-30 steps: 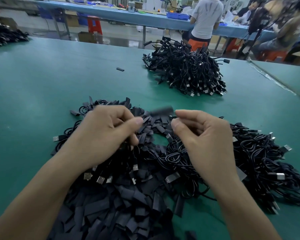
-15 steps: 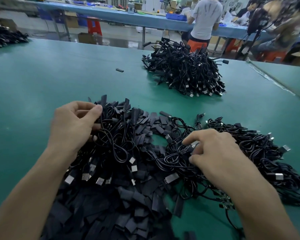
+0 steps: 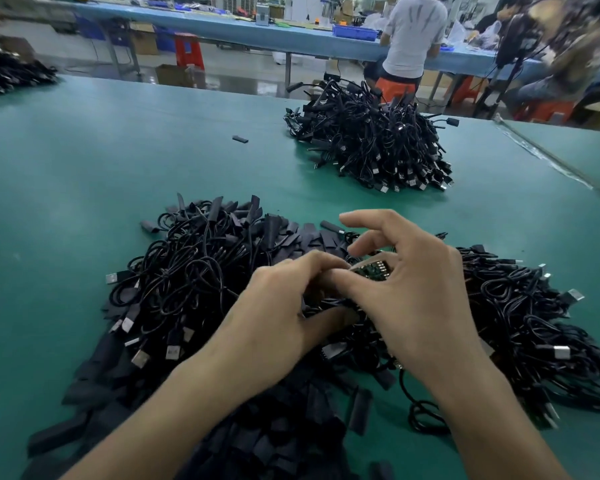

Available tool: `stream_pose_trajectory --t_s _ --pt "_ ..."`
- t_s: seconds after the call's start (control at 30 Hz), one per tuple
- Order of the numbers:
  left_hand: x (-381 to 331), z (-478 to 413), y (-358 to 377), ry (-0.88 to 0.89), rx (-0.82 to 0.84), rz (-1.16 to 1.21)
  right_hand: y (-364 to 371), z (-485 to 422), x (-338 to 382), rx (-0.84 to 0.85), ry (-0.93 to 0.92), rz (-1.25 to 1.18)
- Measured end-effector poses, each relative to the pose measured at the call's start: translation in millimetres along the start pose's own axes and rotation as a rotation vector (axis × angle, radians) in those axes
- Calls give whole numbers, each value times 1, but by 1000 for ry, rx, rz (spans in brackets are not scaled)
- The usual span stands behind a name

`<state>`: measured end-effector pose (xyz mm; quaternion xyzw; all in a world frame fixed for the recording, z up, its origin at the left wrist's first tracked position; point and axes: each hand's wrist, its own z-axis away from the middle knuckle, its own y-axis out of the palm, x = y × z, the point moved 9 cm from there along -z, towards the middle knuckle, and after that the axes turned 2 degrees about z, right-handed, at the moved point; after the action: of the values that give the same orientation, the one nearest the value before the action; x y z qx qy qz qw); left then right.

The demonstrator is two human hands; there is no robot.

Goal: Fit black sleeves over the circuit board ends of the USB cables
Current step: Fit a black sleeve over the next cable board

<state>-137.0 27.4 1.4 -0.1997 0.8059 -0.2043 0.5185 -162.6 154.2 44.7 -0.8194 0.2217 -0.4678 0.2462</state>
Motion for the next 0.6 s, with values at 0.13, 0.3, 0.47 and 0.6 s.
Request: stream_pose_trajectory --t_s 0.13,0.3,0.47,0.6 --pt "7 -2 -8 -34 -67 101 3 -1 -9 53 69 -35" --pt "18 -4 -21 -121 -155 96 6 -2 -30 111 190 -122" --pt "23 -3 -21 -164 -160 169 12 -3 -30 176 191 -262" --pt "19 -3 -18 -136 -169 300 10 -5 -30 188 150 -289"
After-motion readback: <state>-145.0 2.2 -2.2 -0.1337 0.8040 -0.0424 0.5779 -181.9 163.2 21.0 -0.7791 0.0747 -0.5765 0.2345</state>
